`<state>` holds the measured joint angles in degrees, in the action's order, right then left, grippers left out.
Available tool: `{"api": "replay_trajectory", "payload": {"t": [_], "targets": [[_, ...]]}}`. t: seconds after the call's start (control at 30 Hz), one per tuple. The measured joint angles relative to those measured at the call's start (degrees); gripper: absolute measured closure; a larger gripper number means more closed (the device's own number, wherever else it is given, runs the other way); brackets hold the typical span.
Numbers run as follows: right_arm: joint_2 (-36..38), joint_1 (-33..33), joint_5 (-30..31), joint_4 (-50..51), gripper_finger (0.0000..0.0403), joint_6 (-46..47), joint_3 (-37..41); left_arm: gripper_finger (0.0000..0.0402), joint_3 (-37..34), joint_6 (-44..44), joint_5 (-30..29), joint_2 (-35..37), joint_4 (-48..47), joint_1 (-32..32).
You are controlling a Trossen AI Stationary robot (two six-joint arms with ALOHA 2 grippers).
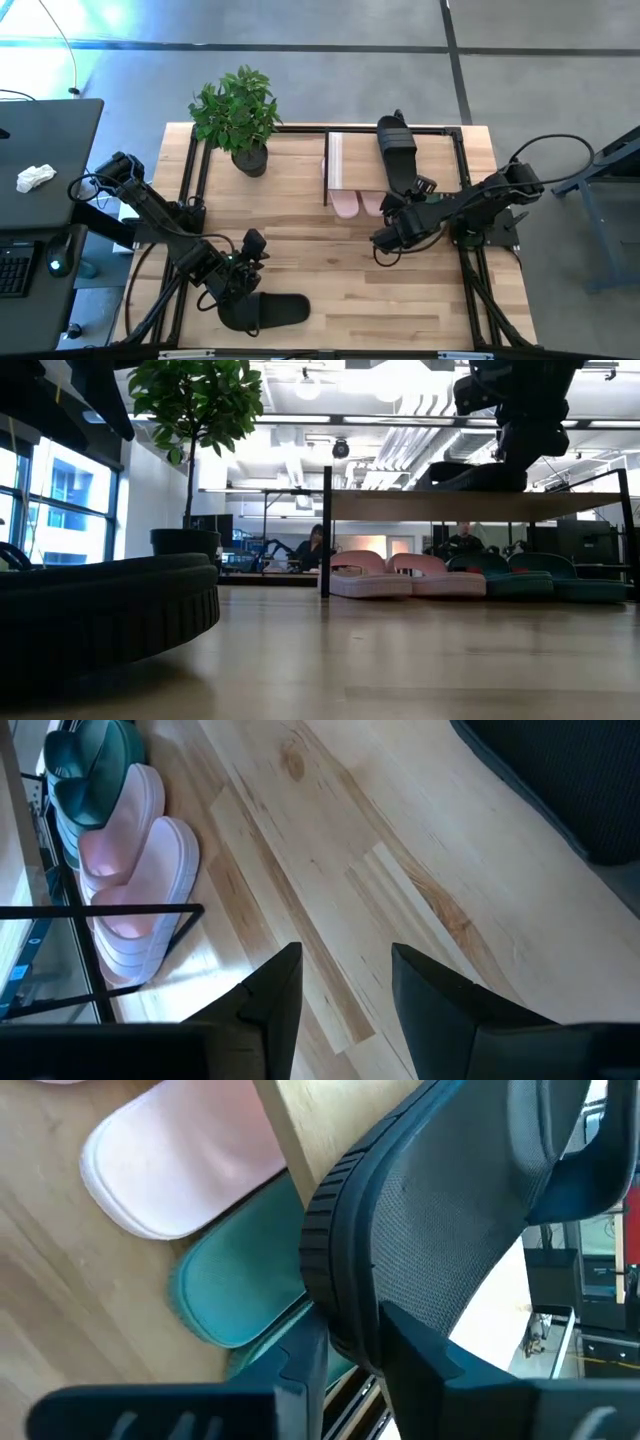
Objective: Pick and place slides into the shelf
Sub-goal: Put the top black slide on the shelf, then put the black slide on the shelf
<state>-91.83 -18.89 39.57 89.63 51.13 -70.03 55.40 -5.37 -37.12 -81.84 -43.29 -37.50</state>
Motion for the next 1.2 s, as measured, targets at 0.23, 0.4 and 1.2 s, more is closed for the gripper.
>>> {"api": "replay_trajectory", "payload": {"t": [0.23, 0.4, 1.2], "targets": [[0.0, -1.5, 2.3, -1.0, 0.0284, -1.8, -4.2, 0.0261, 0.0, 0.0, 0.0, 0.0, 0.1, 0.0], [0.0, -2.6, 2.7, -1.0, 0.0251, -4.7, -8.7, 0.0261, 0.0, 0.0, 0.0, 0.0, 0.2, 0.0], [5.3, -16.1, 5.2, -8.3, 0.0272, -8.5, -15.3, 0.0261, 0.0, 9.5, 27.2, 0.0, 7.5, 0.0]]}}
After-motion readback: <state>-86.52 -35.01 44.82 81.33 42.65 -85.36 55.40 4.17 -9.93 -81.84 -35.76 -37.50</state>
